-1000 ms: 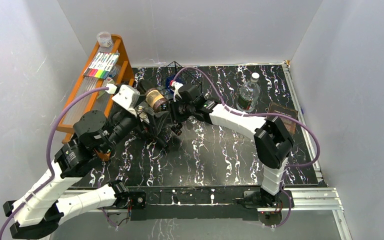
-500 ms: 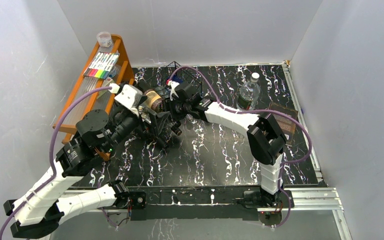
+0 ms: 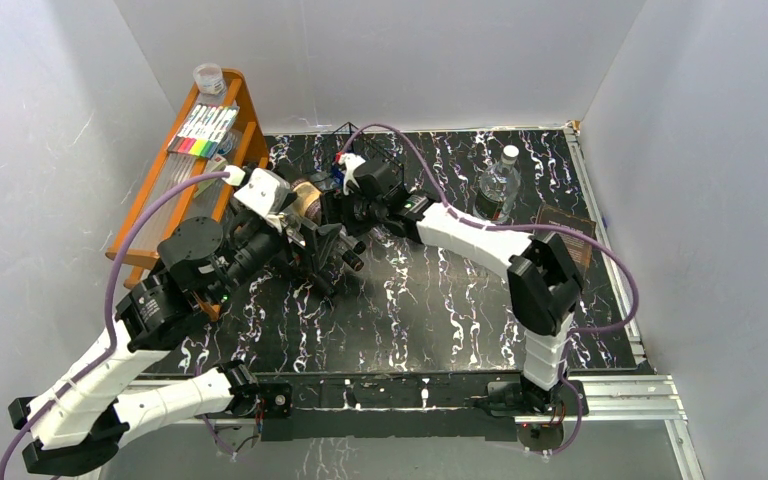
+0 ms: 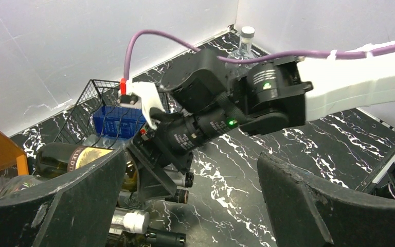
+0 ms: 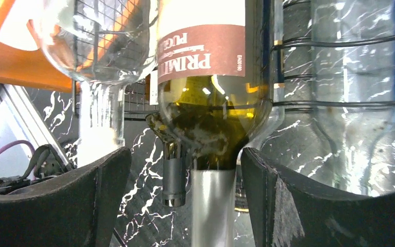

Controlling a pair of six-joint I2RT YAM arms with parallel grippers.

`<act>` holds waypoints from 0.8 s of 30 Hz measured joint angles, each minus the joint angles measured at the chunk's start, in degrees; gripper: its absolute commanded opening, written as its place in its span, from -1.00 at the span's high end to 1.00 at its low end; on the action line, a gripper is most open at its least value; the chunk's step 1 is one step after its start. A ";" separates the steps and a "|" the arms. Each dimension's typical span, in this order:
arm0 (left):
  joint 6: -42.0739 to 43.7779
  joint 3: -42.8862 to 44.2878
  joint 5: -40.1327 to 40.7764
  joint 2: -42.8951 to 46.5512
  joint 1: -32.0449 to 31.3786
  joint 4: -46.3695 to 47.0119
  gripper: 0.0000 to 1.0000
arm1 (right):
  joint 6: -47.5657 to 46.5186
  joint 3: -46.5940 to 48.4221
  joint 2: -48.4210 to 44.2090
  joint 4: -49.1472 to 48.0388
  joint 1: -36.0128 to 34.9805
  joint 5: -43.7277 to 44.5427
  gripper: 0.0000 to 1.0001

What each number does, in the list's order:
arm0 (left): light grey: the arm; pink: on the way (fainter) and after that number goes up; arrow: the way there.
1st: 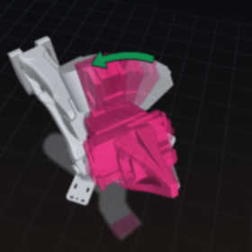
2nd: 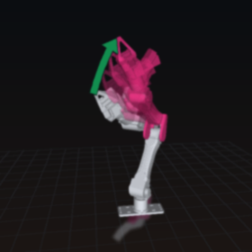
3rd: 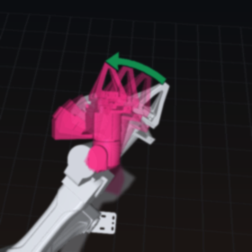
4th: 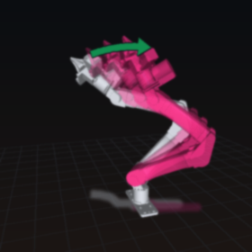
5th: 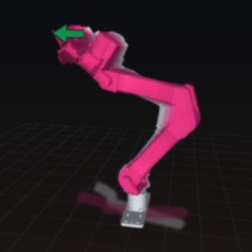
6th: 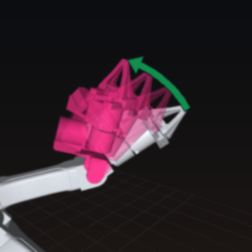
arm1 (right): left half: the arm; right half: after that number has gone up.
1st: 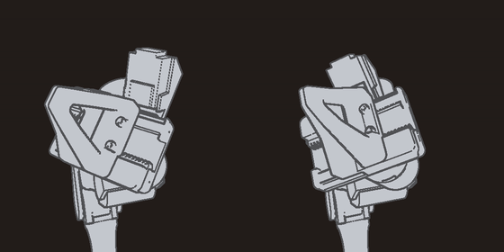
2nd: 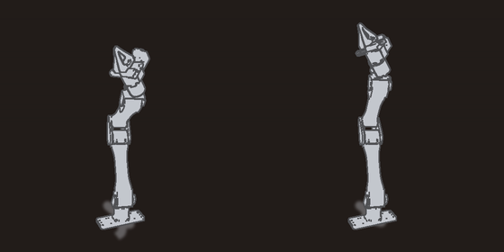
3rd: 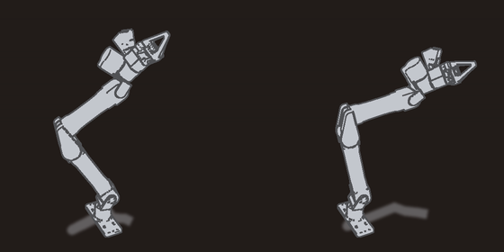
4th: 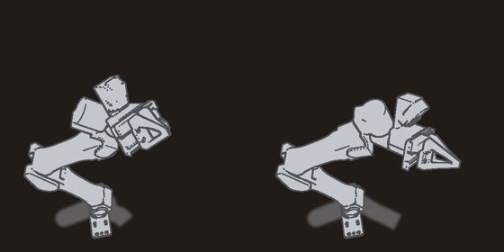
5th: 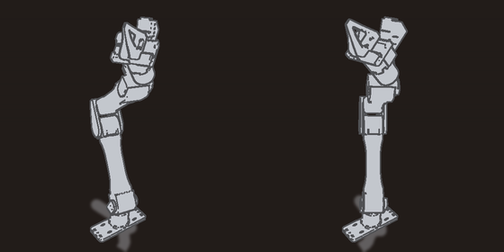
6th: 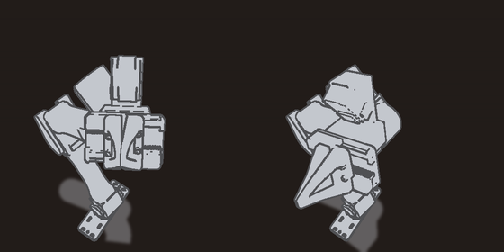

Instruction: Put the wine bottle on the wine rack

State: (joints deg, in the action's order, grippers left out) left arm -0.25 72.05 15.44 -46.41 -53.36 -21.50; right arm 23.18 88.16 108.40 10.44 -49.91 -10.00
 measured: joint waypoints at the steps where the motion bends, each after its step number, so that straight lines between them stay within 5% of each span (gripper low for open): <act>1: 0.00 0.00 0.00 -0.04 0.00 -0.02 -0.97 | -0.15 -0.39 -0.96 -0.04 0.00 0.66 -0.80; 16: -0.22 0.74 0.04 -0.33 0.00 -0.09 -0.96 | -2.43 -12.70 -25.97 0.76 1.16 26.49 -0.79; 24: 0.26 -2.69 -1.31 -0.85 0.00 0.63 -0.96 | -5.44 -14.49 -36.30 5.60 13.46 40.59 -0.83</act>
State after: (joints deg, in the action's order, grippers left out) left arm 0.01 69.36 14.13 -47.27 -53.36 -20.86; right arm 17.74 73.67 72.10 16.03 -36.45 30.59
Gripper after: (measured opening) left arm 0.981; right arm 0.907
